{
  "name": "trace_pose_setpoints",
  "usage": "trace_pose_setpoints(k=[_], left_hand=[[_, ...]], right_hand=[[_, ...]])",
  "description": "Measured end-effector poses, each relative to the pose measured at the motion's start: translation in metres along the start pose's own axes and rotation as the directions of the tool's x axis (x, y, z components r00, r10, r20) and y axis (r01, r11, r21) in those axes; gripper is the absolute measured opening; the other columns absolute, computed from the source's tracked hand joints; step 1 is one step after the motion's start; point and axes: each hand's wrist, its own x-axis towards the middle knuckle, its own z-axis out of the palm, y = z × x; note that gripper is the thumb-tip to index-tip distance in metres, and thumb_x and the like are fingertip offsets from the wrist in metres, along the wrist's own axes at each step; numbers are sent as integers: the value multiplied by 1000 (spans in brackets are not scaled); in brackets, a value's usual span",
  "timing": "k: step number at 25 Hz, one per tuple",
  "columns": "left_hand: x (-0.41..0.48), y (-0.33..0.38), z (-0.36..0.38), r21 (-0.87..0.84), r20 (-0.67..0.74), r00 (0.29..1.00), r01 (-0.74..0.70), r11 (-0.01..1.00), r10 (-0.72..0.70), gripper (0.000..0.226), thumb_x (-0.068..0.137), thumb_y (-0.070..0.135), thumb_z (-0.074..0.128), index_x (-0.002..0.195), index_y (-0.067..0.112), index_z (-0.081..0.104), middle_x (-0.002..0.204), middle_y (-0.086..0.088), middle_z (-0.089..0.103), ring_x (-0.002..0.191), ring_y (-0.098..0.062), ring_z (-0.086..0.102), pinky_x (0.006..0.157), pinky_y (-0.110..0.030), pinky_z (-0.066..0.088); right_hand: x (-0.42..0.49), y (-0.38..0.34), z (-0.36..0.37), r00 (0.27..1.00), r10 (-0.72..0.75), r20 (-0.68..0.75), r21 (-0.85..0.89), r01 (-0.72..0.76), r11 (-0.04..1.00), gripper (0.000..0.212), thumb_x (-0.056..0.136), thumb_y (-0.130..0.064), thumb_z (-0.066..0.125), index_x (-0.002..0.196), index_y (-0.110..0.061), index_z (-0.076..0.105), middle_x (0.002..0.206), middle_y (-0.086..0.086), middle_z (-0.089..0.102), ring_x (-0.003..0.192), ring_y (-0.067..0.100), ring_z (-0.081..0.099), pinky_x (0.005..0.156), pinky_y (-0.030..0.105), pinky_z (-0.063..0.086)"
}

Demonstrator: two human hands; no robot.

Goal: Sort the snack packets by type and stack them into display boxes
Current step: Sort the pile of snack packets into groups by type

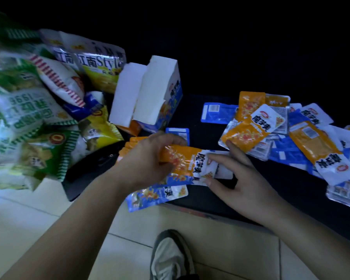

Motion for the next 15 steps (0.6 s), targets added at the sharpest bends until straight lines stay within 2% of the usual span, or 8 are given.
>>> trace_pose_setpoints(k=[2,4,5,7,9,12,13,15], left_hand=[[-3,-24,-1,145,-54,999,0,989,8,60,80,15,80,130,43,62,123,15,55,107,-9,61,87,-37,56],[-10,-40,6,334,-184,982,28,942,36,63,75,24,78,134,35,61,132,5,56,114,-25,60,90,-47,54],[-14,-44,12,414,-270,960,50,909,70,62,73,26,77,134,29,62,136,-1,56,116,-32,58,91,-50,52],[-24,-41,29,480,-403,905,80,874,138,53,77,27,76,129,20,66,138,-10,57,117,-39,54,91,-51,48],[-35,-34,51,468,-378,909,25,883,174,43,86,32,70,128,22,68,140,-11,58,123,-40,52,96,-50,47],[-40,-30,74,523,-237,966,38,851,102,53,85,36,64,137,26,63,144,-10,57,137,-38,48,107,-56,44],[-37,-31,76,535,-239,969,73,842,68,56,84,35,63,139,24,62,144,-11,57,138,-39,47,108,-58,44],[-30,-27,74,545,-253,968,144,826,-2,60,82,35,62,139,18,62,147,-15,56,139,-42,46,111,-60,42]], right_hand=[[9,-6,12,999,48,12,-41,-47,998,55,92,-43,71,142,-51,49,163,-29,14,145,-15,11,110,17,23],[12,-10,19,997,65,38,-97,-61,993,62,96,-38,67,151,-45,40,156,-24,27,139,-16,17,104,7,19],[12,-12,20,995,81,60,-112,-74,991,65,98,-36,64,155,-43,33,156,-22,27,139,-16,16,103,5,17],[10,-14,23,986,130,102,-112,-119,987,70,101,-30,60,159,-41,23,162,-19,18,147,-11,6,106,12,17],[11,-14,28,982,149,115,-58,-143,988,71,101,-24,59,160,-41,22,167,-16,12,153,-2,7,112,19,22],[11,-10,26,975,151,164,145,-176,974,68,101,-20,58,153,-53,30,159,-23,33,144,1,36,118,31,36],[9,-8,23,971,148,186,189,-183,965,66,101,-20,58,149,-57,33,151,-27,41,136,-1,45,113,30,41],[3,-4,11,971,161,176,219,-198,955,58,102,-22,59,145,-56,41,141,-24,49,122,-5,53,100,19,45]])
